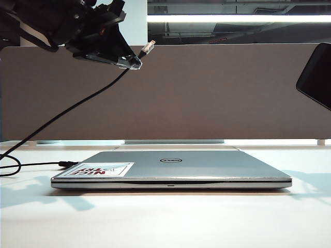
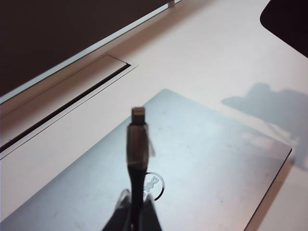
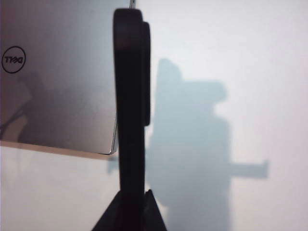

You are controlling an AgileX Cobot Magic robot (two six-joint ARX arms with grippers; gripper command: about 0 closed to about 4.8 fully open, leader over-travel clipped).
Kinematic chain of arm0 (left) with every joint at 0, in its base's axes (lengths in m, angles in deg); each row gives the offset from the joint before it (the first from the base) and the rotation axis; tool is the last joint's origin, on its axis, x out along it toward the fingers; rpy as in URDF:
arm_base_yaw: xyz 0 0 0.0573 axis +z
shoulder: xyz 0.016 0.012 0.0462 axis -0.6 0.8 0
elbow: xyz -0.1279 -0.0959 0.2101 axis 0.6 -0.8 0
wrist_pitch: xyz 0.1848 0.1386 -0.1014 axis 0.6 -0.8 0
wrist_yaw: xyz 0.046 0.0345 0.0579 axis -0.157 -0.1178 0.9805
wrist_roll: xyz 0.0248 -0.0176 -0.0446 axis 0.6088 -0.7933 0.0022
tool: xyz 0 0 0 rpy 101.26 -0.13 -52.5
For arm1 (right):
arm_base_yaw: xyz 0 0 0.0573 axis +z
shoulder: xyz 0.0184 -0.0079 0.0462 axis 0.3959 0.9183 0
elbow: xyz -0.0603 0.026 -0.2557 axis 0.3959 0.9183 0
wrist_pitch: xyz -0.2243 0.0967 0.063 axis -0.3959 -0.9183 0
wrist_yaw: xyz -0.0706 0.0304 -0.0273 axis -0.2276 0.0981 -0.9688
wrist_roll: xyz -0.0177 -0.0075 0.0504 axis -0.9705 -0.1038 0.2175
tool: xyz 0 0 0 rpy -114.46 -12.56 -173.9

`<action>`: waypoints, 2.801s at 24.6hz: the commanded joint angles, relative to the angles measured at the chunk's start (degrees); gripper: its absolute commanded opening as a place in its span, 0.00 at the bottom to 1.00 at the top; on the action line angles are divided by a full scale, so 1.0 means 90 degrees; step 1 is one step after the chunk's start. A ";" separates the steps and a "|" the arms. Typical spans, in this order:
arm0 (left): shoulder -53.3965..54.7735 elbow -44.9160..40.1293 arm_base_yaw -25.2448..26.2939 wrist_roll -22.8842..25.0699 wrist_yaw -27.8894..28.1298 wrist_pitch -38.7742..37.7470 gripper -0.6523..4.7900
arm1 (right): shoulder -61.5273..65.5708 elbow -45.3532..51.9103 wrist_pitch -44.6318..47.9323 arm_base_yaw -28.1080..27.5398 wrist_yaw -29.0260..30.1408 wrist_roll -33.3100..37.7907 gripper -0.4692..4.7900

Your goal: Pick up the charging cable and the phone, plug the charging cable into the charging port on the phone, and finally place them back on the table.

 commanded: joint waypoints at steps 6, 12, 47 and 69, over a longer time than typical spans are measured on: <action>-0.0017 0.0041 -0.0007 0.0044 -0.0010 0.0126 0.11 | -0.0034 -0.0066 0.0243 0.0000 0.0017 0.0022 0.08; -0.0017 0.0041 -0.0007 0.0044 -0.0010 0.0129 0.11 | -0.0034 -0.0066 0.0240 0.0000 0.0015 0.0022 0.08; -0.0017 0.0039 -0.0017 -0.0986 -0.0010 0.0078 0.11 | 0.1163 -0.0063 -0.0933 0.0852 -0.0612 -0.0175 0.08; -0.0017 0.0039 -0.0017 -0.0986 -0.0010 0.0080 0.11 | 0.2550 -0.0041 -0.0566 0.1127 -0.0644 -0.0177 0.08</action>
